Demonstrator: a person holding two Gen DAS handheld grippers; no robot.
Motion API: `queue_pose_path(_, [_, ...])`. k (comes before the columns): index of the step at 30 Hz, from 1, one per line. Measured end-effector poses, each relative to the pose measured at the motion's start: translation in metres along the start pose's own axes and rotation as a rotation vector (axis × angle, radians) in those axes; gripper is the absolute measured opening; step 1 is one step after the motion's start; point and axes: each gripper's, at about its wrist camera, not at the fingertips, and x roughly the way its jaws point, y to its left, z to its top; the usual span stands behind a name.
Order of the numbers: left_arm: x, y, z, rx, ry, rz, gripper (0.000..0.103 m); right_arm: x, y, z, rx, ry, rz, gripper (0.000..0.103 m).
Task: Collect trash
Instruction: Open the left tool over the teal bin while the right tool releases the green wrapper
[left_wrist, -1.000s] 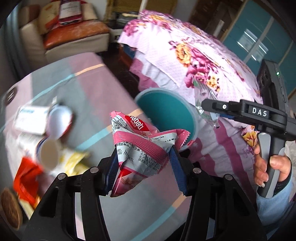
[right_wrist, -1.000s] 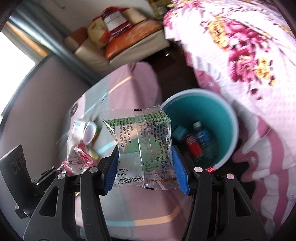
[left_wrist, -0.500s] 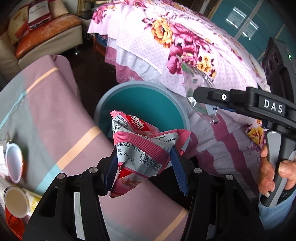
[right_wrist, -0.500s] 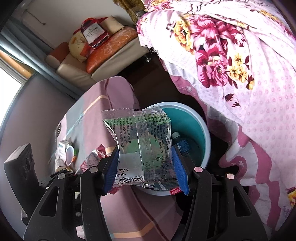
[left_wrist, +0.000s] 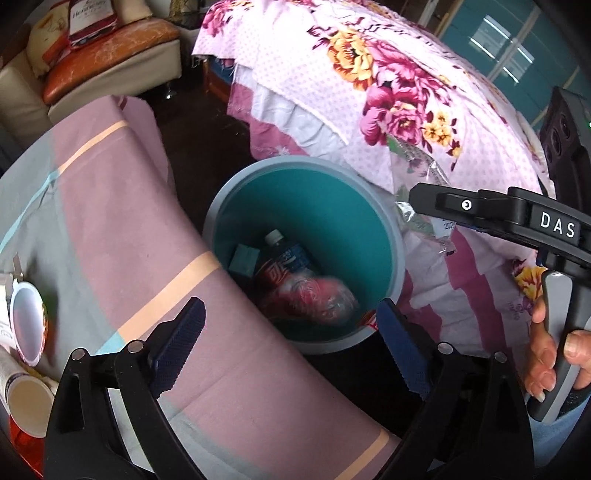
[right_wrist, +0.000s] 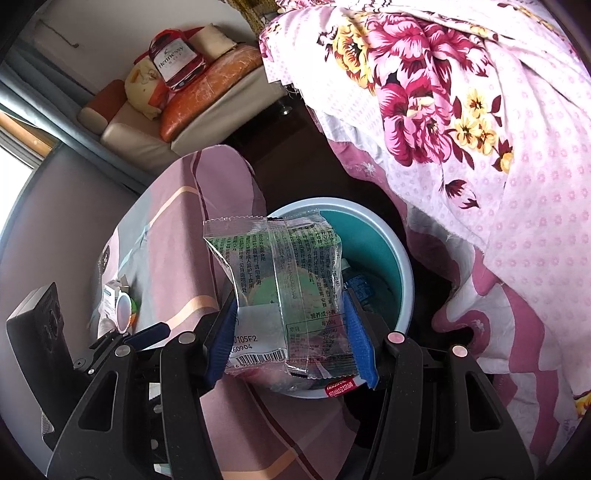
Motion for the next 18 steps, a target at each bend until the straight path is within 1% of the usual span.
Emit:
queue_pose_path(10, [-0.011,0.02,-0.017,-0.061,-0.002,-0.003,0.094,0.012,0.012,-0.003,-0.023,0.029,-0.027,0.053])
queue_pose_path(18, [-0.028,0.036,-0.029,-0.104,-0.025,-0.019,0.094,0.017,0.027,-0.006,-0.055,0.039,-0.064,0.053])
